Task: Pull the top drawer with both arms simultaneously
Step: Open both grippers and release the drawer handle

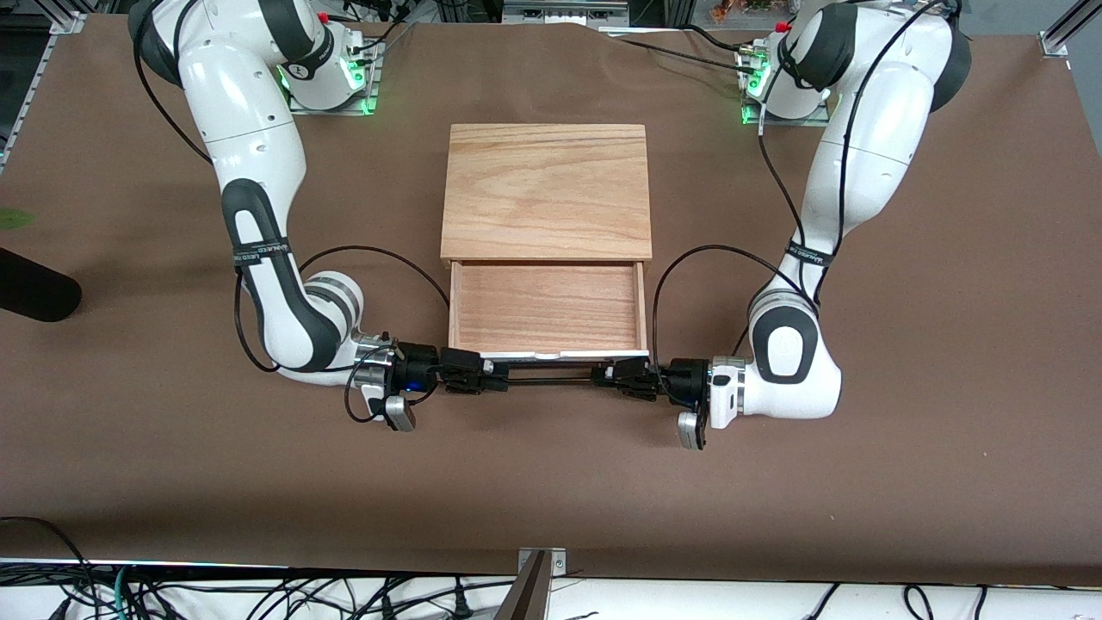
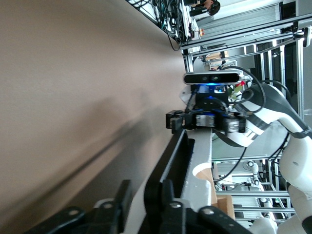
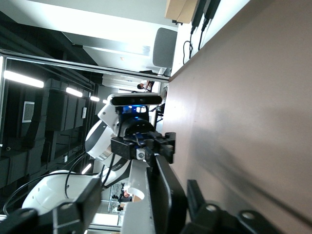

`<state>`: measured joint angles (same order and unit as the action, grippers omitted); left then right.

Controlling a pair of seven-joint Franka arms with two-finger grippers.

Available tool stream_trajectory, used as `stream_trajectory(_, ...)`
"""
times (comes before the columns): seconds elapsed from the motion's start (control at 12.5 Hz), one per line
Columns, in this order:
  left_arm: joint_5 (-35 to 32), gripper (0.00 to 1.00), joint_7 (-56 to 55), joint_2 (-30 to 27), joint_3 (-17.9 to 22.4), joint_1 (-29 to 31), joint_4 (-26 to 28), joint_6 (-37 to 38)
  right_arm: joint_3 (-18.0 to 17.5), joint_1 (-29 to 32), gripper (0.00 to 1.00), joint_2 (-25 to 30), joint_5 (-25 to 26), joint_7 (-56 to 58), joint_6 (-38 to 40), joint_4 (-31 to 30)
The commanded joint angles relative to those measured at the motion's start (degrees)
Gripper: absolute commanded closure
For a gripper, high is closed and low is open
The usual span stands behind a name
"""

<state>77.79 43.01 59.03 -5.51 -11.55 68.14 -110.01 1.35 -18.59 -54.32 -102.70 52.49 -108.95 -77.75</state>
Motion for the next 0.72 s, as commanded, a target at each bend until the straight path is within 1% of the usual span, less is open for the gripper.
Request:
stream_trajectory(0.0,0.52,0.19,1.64,2.31,1.64,-0.85,-2.31,-1.53,-0.03,0.58,0.0,0.8,0.39,-0.28,0.75,0.58)
stream_trajectory(0.16,0.52,0.13,1.64,2.14,1.64,-0.85,-2.31,-1.53,1.28,0.23,0.0,0.97,2.76,-0.72,0.75,0.67)
stream_trajectory(0.24,0.52,0.0,1.64,2.14,1.64,-0.85,-2.31,-1.53,1.73,0.14,0.0,0.97,4.86,-0.72,0.75,0.75)
stream_trajectory(0.48,0.52,0.0,0.51,1.61,1.64,-0.85,-2.31,-1.35,2.08,0.31,0.0,1.15,11.45,-0.9,0.49,2.77)
stream_trajectory(0.64,0.52,0.0,-1.43,1.17,1.64,-0.76,-2.39,-1.09,4.44,0.05,0.0,1.41,16.72,-2.55,0.92,4.0)
